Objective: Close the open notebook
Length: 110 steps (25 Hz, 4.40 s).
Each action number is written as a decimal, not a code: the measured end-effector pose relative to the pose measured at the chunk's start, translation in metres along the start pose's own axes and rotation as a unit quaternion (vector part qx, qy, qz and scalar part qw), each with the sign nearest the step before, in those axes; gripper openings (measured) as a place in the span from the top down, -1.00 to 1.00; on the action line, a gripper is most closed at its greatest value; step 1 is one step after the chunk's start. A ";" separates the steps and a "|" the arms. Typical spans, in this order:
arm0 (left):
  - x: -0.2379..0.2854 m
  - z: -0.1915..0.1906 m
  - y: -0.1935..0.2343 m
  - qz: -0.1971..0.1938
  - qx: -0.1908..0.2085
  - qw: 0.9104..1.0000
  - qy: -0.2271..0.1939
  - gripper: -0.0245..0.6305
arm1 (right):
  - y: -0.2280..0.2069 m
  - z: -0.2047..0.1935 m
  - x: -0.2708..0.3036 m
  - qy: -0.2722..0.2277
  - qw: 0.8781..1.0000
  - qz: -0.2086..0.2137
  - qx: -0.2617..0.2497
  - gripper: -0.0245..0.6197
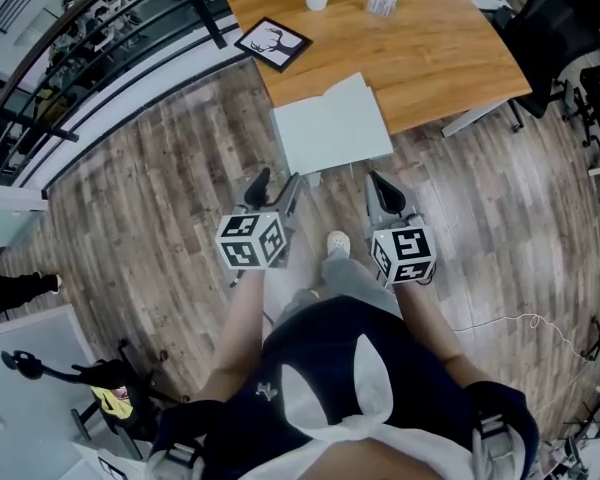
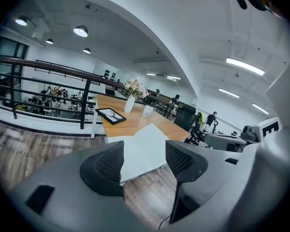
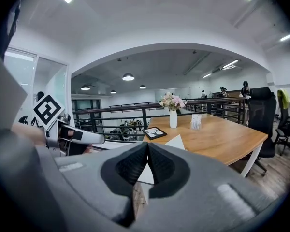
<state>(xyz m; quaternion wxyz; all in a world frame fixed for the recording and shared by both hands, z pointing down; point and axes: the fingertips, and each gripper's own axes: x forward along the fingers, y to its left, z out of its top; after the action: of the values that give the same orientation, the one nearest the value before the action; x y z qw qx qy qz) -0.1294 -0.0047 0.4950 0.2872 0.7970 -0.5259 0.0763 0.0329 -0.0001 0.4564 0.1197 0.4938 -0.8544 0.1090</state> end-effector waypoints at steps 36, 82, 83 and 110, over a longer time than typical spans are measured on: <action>0.119 -0.059 0.086 -0.012 -0.112 0.980 0.165 0.09 | -0.071 -0.008 0.105 0.057 0.998 -0.009 -0.008 0.93; 0.123 -0.115 0.100 -0.070 -0.245 0.946 0.201 0.75 | -0.050 -0.065 0.115 0.146 0.988 -0.007 -0.043 0.93; 0.122 -0.113 0.100 -0.072 -0.245 0.946 0.199 0.76 | -0.050 -0.066 0.114 0.148 0.988 -0.007 -0.044 0.93; 0.113 -0.066 0.084 -0.097 -0.200 0.960 0.170 0.79 | -0.074 -0.075 0.096 0.143 0.989 -0.036 -0.010 0.93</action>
<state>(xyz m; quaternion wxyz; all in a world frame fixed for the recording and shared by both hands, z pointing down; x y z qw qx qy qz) -0.1426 -0.0828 0.6286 0.5317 0.7456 -0.3944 0.0758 0.0583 -0.0925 0.5627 0.2494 0.5023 -0.8112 0.1654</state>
